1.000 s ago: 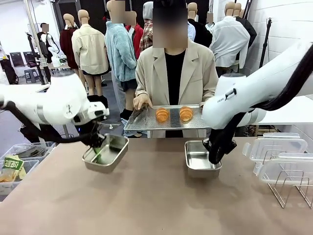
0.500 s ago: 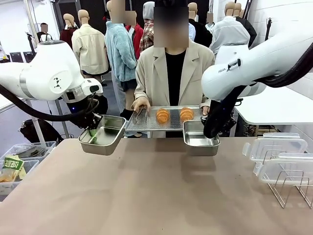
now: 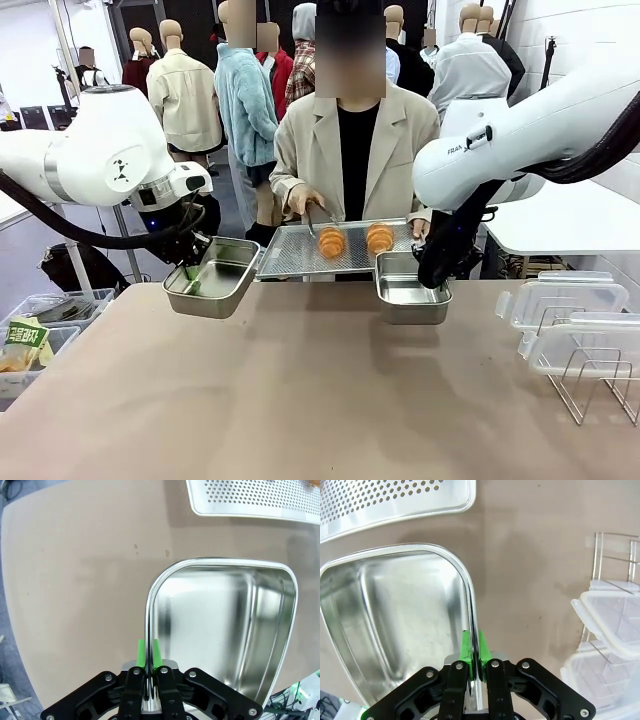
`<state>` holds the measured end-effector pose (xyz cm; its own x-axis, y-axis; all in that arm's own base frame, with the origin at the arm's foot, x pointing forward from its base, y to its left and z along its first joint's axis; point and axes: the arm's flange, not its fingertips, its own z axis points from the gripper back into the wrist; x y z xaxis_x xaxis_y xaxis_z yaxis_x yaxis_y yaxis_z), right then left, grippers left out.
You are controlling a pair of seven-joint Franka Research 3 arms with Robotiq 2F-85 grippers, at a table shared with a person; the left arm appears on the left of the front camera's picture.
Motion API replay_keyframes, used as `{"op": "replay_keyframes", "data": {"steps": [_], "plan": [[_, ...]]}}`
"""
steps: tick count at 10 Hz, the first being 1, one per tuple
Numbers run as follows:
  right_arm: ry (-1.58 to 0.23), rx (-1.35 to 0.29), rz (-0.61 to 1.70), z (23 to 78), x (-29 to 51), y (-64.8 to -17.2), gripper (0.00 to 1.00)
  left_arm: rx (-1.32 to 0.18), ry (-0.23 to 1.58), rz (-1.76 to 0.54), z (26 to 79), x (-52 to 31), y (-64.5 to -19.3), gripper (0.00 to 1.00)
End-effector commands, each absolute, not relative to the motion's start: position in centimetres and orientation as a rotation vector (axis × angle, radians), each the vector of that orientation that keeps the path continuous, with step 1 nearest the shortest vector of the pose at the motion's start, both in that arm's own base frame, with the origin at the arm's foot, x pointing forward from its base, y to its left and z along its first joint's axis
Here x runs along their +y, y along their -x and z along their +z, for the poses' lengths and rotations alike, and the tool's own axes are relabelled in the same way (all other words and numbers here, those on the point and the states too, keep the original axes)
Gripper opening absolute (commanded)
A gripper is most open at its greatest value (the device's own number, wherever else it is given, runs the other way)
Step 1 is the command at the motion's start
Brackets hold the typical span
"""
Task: Place the bread in airtight containers.
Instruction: Once an object is inside an Airtight Container , place the container in the center of the table.
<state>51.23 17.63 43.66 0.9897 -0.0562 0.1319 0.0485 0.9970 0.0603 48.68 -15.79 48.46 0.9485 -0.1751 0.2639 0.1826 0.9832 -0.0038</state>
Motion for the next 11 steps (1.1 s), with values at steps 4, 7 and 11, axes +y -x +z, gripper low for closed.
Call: {"op": "replay_keyframes", "data": {"steps": [4,7,11], "plan": [[-0.064,-0.159,-0.052,43.59,17.56,-50.99,0.00,-0.280,0.013,-0.190,48.83,-15.56,-48.52,0.00],[-0.064,-0.159,-0.052,43.59,17.56,-50.99,0.00,-0.280,0.013,-0.190,48.83,-15.56,-48.52,0.00],[-0.064,-0.159,-0.052,43.59,17.56,-50.99,0.00,-0.280,0.013,-0.190,48.83,-15.56,-48.52,0.00]]}}
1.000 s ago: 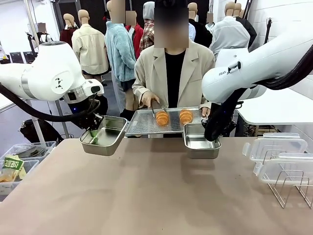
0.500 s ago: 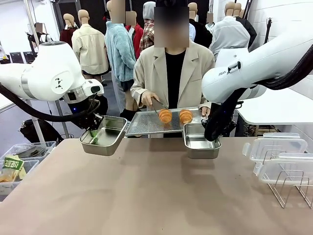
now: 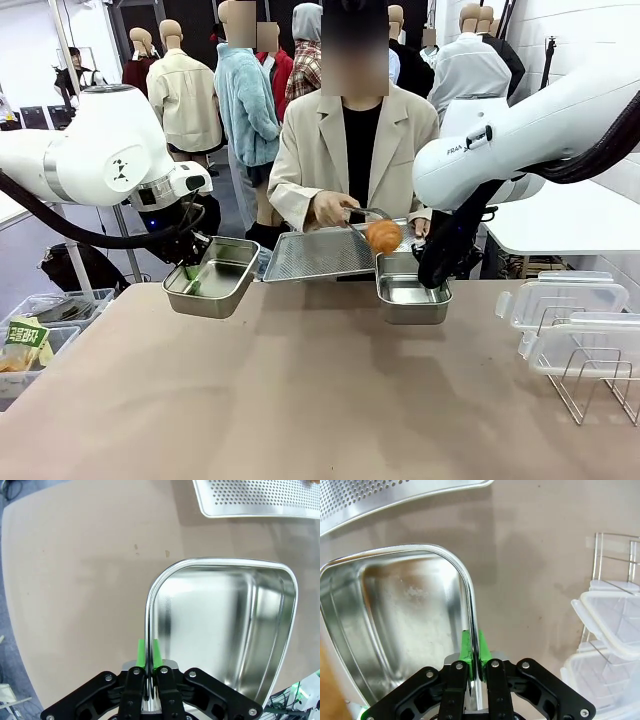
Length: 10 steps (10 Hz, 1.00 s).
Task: Place the bread in airtight containers.
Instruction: Once an object is inside an Airtight Container , place the container in the center of the table.
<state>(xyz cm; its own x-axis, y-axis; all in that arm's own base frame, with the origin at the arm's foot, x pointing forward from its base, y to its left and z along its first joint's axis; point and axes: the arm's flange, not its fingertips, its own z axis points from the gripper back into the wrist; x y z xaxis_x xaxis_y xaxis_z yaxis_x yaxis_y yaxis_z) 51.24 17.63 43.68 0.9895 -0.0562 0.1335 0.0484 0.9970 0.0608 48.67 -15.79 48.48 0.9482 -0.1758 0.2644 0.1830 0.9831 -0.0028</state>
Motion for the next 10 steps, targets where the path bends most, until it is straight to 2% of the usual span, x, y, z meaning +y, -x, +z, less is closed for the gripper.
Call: {"op": "replay_keyframes", "data": {"steps": [1,10], "plan": [[-0.064,-0.159,-0.052,43.59,17.56,-50.99,0.00,-0.280,0.013,-0.190,48.83,-15.56,-48.52,0.00],[-0.064,-0.159,-0.052,43.59,17.56,-50.99,0.00,-0.280,0.013,-0.190,48.83,-15.56,-48.52,0.00]]}}
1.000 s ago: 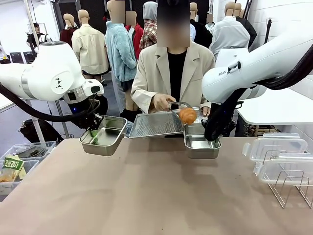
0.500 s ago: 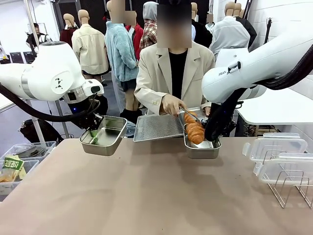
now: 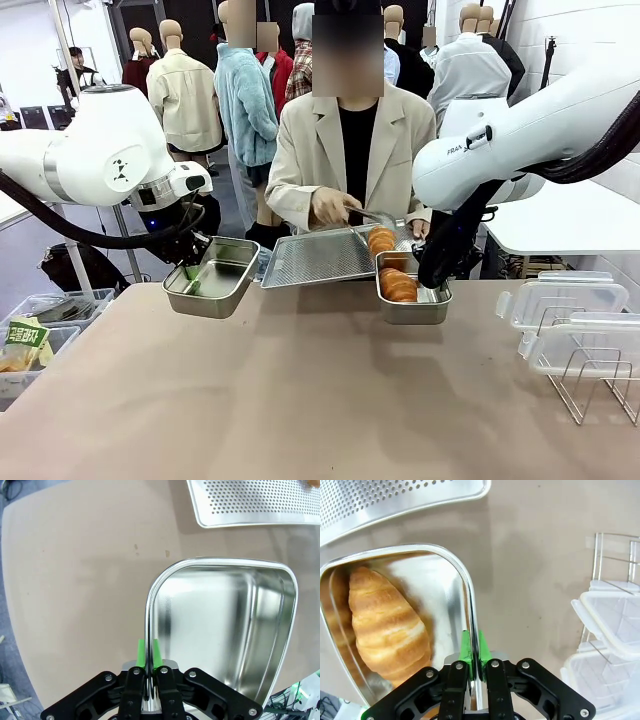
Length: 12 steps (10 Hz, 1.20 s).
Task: Place the bread in airtight containers.
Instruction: Once an object is inside an Airtight Container , place the container in the center of the table.
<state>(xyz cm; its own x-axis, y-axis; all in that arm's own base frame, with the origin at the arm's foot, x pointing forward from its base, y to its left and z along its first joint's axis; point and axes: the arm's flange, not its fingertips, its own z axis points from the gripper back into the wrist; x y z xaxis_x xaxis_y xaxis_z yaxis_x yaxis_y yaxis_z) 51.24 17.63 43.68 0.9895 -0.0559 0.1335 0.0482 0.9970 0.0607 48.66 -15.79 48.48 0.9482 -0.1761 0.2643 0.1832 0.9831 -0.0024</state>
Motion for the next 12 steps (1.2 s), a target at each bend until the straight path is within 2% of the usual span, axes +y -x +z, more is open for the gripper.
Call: {"op": "replay_keyframes", "data": {"steps": [1,12], "plan": [[-0.064,-0.159,-0.052,43.59,17.56,-50.99,0.00,-0.280,0.013,-0.190,48.83,-15.56,-48.52,0.00],[-0.064,-0.159,-0.052,43.59,17.56,-50.99,0.00,-0.280,0.013,-0.190,48.83,-15.56,-48.52,0.00]]}}
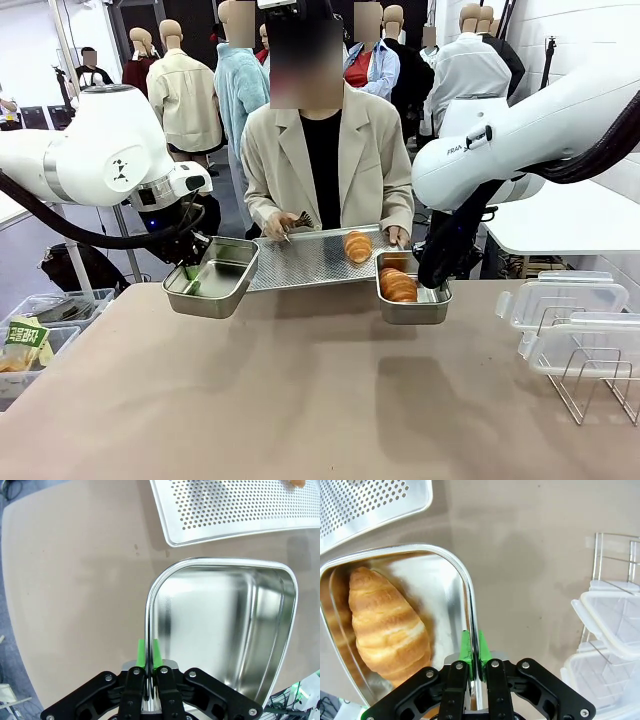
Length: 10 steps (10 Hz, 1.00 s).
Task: Place the bread in airtight containers.
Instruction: Once an object is inside an Airtight Container , place the container in the center of the table.
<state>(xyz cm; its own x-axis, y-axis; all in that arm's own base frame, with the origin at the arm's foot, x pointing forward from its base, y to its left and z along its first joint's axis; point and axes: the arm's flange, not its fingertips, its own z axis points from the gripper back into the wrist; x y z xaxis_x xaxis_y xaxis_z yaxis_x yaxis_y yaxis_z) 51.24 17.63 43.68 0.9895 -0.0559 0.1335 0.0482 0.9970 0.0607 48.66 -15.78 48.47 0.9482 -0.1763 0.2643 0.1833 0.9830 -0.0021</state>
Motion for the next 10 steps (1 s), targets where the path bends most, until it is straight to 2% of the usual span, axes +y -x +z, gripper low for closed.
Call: {"op": "replay_keyframes", "data": {"steps": [1,7,10], "plan": [[-0.064,-0.159,-0.052,43.6,17.6,-51.0,0.00,-0.280,0.013,-0.190,48.8,-15.6,-48.5,0.00],[-0.057,-0.136,-0.052,43.7,17.6,-51.2,0.00,-0.280,0.013,-0.190,48.8,-15.6,-48.5,0.00],[-0.062,-0.117,-0.091,39.4,18.4,-54.0,0.00,-0.280,0.013,-0.190,48.8,-15.6,-48.5,0.00]]}}
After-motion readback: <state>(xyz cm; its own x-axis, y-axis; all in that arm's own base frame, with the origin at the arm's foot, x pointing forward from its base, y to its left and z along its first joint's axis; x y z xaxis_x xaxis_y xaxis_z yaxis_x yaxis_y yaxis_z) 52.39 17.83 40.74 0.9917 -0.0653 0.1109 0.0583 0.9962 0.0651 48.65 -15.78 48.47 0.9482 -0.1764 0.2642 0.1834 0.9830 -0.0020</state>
